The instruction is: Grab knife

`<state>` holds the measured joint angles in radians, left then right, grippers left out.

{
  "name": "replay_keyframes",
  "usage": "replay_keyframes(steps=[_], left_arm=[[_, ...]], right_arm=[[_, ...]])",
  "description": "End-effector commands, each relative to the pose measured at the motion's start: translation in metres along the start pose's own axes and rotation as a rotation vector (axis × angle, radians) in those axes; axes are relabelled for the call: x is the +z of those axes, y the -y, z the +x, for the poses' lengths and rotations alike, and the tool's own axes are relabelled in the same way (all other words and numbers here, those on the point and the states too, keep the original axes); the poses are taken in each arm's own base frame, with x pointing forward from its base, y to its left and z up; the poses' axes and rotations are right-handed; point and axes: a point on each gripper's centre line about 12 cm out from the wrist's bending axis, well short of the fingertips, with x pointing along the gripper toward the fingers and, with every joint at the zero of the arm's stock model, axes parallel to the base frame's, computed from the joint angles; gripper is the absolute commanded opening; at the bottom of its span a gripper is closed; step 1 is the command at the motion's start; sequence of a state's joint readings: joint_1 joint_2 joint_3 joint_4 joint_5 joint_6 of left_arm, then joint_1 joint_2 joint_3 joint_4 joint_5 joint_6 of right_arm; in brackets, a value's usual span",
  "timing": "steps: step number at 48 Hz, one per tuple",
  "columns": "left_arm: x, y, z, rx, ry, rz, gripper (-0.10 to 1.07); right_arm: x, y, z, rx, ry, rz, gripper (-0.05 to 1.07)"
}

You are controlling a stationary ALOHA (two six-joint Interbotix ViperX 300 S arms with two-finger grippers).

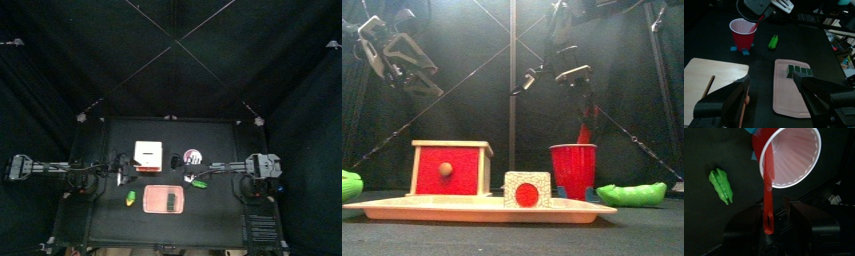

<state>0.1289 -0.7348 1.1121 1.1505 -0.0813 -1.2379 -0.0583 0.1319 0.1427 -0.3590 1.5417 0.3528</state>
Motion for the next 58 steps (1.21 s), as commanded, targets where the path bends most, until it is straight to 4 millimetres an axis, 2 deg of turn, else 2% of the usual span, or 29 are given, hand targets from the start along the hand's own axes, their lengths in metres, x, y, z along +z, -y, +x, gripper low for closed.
replay_keyframes(steps=[1, 10, 23, 33, 46, 58], left_arm=[[0.006, 0.000, 0.000, -0.001, 0.016, 0.003, 1.00], [0.006, 0.000, 0.000, -0.001, 0.017, 0.001, 1.00], [0.005, 0.000, 0.000, -0.001, 0.014, 0.001, 1.00], [0.005, 0.000, 0.000, 0.000, 0.014, 0.000, 1.00], [0.004, -0.001, 0.000, 0.000, 0.013, 0.000, 1.00], [0.004, -0.001, 0.000, 0.000, 0.013, 0.002, 1.00]], right_arm=[[0.002, 0.008, -0.011, 0.013, 0.034, 0.023, 0.66], [0.003, 0.014, -0.010, 0.016, 0.032, 0.039, 0.56], [0.009, 0.029, -0.012, 0.027, 0.041, 0.081, 0.46], [0.013, 0.042, -0.013, 0.038, 0.041, 0.034, 0.35], [0.014, 0.062, -0.030, 0.045, 0.070, 0.071, 0.33], [0.001, 0.075, -0.050, 0.039, 0.098, 0.088, 0.33]])
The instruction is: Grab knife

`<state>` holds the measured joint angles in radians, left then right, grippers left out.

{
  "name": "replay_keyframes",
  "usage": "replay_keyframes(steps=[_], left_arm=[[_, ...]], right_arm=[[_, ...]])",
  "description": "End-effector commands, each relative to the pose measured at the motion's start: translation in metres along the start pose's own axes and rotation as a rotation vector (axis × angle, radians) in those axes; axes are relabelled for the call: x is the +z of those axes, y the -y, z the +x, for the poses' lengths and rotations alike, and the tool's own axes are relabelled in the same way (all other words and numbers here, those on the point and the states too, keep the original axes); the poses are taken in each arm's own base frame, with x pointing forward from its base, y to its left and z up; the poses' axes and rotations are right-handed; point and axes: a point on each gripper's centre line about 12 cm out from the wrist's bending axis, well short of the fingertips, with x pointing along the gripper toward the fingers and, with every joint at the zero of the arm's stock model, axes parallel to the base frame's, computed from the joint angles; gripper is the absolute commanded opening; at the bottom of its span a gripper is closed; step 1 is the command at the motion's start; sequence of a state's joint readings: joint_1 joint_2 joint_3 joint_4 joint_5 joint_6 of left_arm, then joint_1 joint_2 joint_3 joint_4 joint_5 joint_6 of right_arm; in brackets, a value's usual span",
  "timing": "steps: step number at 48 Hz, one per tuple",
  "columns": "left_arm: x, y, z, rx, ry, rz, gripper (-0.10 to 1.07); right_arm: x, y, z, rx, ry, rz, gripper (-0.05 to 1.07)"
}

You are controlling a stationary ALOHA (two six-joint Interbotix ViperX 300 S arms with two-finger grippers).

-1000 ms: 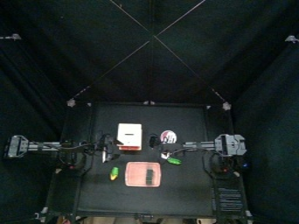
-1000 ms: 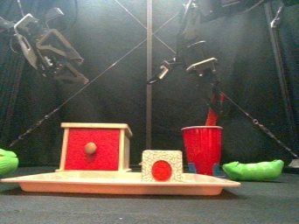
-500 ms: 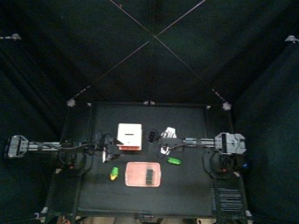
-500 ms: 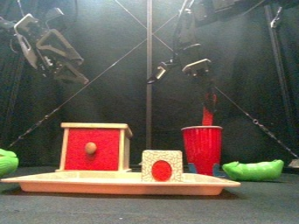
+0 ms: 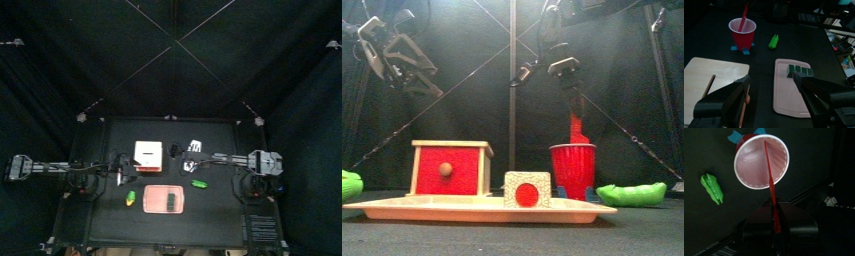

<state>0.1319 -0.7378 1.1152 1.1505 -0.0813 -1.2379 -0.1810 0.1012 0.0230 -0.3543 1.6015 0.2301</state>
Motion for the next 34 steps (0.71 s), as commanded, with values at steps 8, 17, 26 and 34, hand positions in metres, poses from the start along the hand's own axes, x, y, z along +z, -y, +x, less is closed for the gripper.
replay_keyframes(steps=[8, 17, 26, 34], left_arm=[[0.006, 0.000, 0.000, -0.001, 0.014, 0.002, 1.00], [0.006, -0.001, 0.000, 0.003, 0.016, 0.003, 1.00], [0.008, -0.002, 0.000, 0.009, 0.020, 0.001, 1.00], [0.008, -0.003, 0.000, 0.010, 0.020, 0.000, 1.00]], right_arm=[[-0.017, 0.026, -0.042, -0.017, 0.116, 0.068, 0.33], [-0.028, 0.031, -0.067, -0.001, 0.188, 0.107, 0.33], [-0.033, 0.028, -0.080, 0.009, 0.229, 0.106, 0.33], [-0.044, 0.029, -0.097, 0.025, 0.282, 0.115, 0.33]])
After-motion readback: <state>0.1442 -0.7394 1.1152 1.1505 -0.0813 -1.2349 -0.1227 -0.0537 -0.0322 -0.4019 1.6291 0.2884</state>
